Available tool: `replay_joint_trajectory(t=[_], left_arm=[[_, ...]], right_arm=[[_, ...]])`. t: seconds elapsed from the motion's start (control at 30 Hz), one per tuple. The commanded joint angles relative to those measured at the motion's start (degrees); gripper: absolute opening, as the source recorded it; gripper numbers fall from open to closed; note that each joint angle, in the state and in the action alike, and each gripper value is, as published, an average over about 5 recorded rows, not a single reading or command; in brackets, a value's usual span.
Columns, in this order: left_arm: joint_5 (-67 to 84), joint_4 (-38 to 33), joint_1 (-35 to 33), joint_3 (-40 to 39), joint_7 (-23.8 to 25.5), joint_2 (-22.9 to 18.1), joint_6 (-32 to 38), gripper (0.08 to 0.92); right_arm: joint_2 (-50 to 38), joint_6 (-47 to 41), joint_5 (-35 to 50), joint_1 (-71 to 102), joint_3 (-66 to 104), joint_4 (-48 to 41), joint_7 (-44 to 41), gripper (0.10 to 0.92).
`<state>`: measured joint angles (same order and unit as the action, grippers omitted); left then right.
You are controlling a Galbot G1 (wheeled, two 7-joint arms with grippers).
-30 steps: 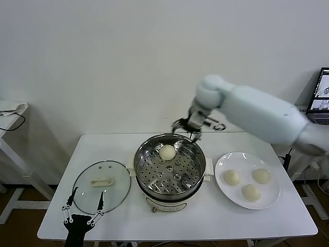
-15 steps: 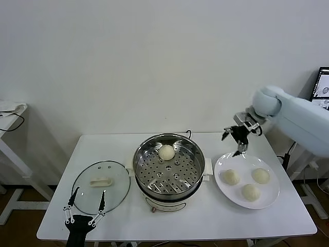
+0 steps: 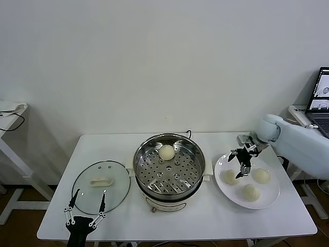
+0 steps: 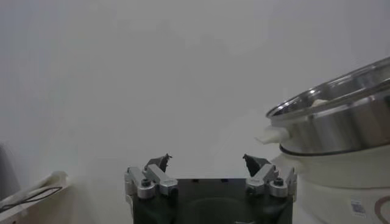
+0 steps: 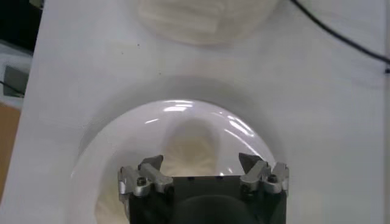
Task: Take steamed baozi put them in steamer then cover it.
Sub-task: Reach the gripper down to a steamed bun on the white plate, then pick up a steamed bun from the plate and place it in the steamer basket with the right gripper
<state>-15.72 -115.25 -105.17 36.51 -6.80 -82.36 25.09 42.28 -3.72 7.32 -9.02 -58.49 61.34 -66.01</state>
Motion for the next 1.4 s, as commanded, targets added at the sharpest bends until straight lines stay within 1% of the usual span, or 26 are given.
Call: replay_joint_trajectory(t=[0.03, 0.37, 0.6, 0.7, 0.8, 0.9, 1.03, 1.13, 1.23, 1.4], left_arm=[[0.0, 0.3, -0.2, 0.2, 0.0, 0.0, 0.3, 0.823], [0.0, 0.3, -0.4, 0.2, 0.0, -0.1, 0.6, 0.823], [0.1, 0.4, -0.3, 0.2, 0.0, -0.1, 0.6, 0.823], [0.2, 0.3, -0.2, 0.2, -0.1, -0.1, 0.6, 0.823], [0.3, 0.2, 0.0, 0.1, -0.1, 0.2, 0.4, 0.823], [0.5, 0.3, 0.3, 0.0, -0.1, 0.5, 0.2, 0.823], [0.8, 0.3, 0.8, 0.0, -0.1, 0.8, 0.1, 0.823], [0.9, 0.3, 0.9, 0.0, -0.1, 1.0, 0.0, 0.823], [1.0, 0.4, 1.1, -0.1, -0.1, 1.1, 0.0, 0.823], [1.0, 0.5, 1.2, -0.2, -0.1, 1.1, 0.0, 0.823]], right_arm=[[0.6, -1.2, -0.4, 3.5, 0.6, -1.9, 2.8, 0.823], [0.8, -1.1, -1.7, 5.0, 1.4, -1.9, 4.0, 0.815], [-0.1, -1.2, -1.7, 4.4, 1.2, -0.3, 4.7, 0.709], [-0.5, -1.1, -1.4, 2.7, 0.9, 0.7, 4.6, 0.676], [-1.1, -0.7, -1.8, -0.2, 1.5, 2.0, 2.9, 0.66], [-1.3, 0.1, -2.1, -5.4, 2.6, 3.7, -1.2, 0.654], [0.0, 0.3, 2.6, -17.2, -1.8, 6.6, -8.2, 0.646], [2.8, -0.2, 6.9, -26.6, -7.0, 9.3, -11.7, 0.645], [6.6, -2.2, 12.4, -33.6, -12.0, 13.2, -12.7, 0.647], [14.0, -6.6, 21.3, -38.8, -17.7, 19.6, -10.2, 0.648]])
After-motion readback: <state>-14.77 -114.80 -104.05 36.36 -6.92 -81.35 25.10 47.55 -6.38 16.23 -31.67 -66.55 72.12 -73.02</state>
